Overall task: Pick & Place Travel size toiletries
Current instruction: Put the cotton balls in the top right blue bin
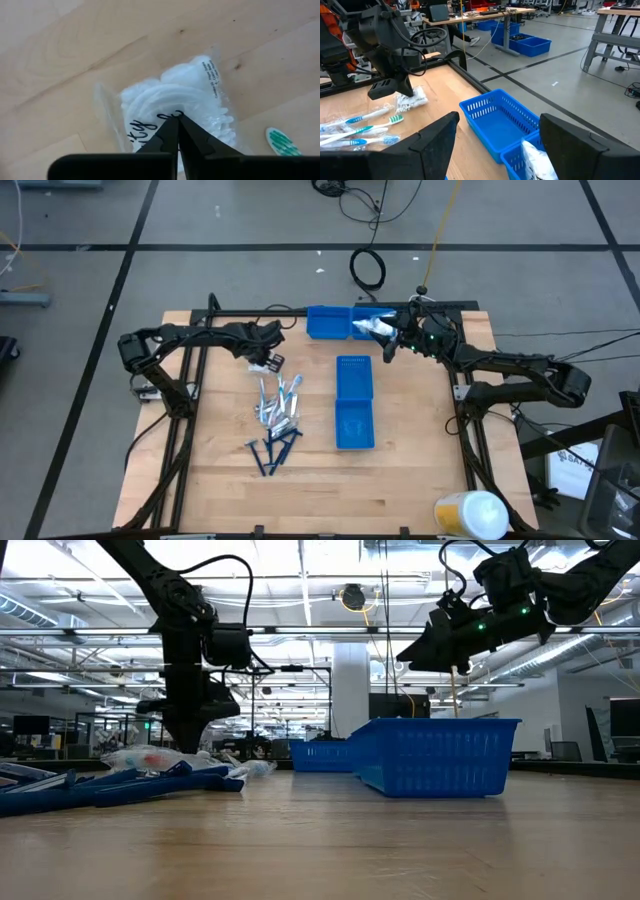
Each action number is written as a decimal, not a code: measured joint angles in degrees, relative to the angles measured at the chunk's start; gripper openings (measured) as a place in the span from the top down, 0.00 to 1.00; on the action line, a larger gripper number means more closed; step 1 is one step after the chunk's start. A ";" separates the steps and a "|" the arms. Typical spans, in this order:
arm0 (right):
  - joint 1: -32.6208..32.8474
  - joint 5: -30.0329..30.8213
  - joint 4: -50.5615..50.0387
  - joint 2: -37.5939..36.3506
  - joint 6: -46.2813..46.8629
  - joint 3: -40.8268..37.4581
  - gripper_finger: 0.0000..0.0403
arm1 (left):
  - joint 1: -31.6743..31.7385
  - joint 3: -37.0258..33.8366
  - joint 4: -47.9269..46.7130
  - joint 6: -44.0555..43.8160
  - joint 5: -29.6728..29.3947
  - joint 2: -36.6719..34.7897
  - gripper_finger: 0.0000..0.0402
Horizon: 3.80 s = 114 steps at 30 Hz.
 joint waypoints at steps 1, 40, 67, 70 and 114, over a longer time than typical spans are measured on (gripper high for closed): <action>0.00 -0.02 0.02 0.00 0.00 0.00 0.34 | 0.00 0.00 0.49 1.06 -0.07 0.00 0.98; 0.00 -0.02 -0.82 0.02 0.24 0.00 0.34 | 3.54 -7.68 5.16 -1.13 4.46 -3.78 0.66; 10.32 0.38 19.38 9.39 2.45 0.02 0.34 | -16.59 3.26 65.42 51.88 3.88 -2.87 0.99; 11.33 1.54 24.32 12.51 2.40 0.02 0.34 | -17.49 3.26 65.36 51.56 3.74 -2.30 0.97; 16.37 4.77 29.31 21.68 -1.79 4.68 0.55 | -17.64 3.26 68.18 46.73 1.32 2.71 0.88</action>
